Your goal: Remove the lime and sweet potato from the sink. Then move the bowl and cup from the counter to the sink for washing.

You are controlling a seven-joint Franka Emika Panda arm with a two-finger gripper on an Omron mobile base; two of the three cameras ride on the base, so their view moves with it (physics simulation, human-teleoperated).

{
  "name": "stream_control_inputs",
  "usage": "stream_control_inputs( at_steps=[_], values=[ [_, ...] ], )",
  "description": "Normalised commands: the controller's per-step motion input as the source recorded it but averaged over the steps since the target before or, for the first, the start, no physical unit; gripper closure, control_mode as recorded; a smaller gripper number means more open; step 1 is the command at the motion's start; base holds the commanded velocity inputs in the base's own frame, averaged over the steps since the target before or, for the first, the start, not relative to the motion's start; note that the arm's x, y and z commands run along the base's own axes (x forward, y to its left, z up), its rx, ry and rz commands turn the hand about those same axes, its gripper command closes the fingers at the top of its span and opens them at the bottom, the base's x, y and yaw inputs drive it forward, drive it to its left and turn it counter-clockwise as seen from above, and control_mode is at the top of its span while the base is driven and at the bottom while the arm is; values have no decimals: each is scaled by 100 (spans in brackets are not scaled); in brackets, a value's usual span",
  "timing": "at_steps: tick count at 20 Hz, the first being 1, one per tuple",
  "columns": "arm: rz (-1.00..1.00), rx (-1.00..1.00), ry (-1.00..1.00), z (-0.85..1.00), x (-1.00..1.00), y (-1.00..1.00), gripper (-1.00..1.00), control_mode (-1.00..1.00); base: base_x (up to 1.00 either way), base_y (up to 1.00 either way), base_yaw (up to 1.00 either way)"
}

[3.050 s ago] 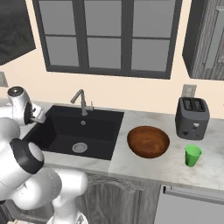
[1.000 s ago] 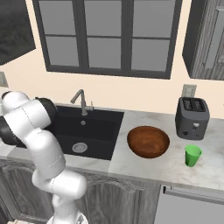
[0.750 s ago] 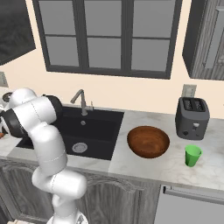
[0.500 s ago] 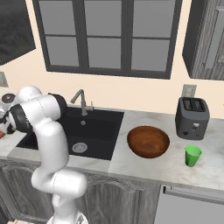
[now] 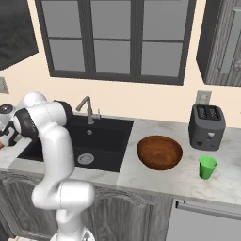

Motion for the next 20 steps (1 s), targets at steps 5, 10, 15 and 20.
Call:
stream_control_inputs(
  at_steps=[5, 10, 15, 20],
  values=[
    [-1, -2, 2, -4, 15, 6, 100, -100, 0, 0, 0],
    [-2, -4, 2, -5, 15, 2, 100, -100, 0, 0, 0],
    [-3, -5, 4, -9, 12, 2, 100, -100, 0, 0, 0],
    [-3, -2, 7, -13, 13, 5, 100, -100, 0, 0, 0]
  ],
)
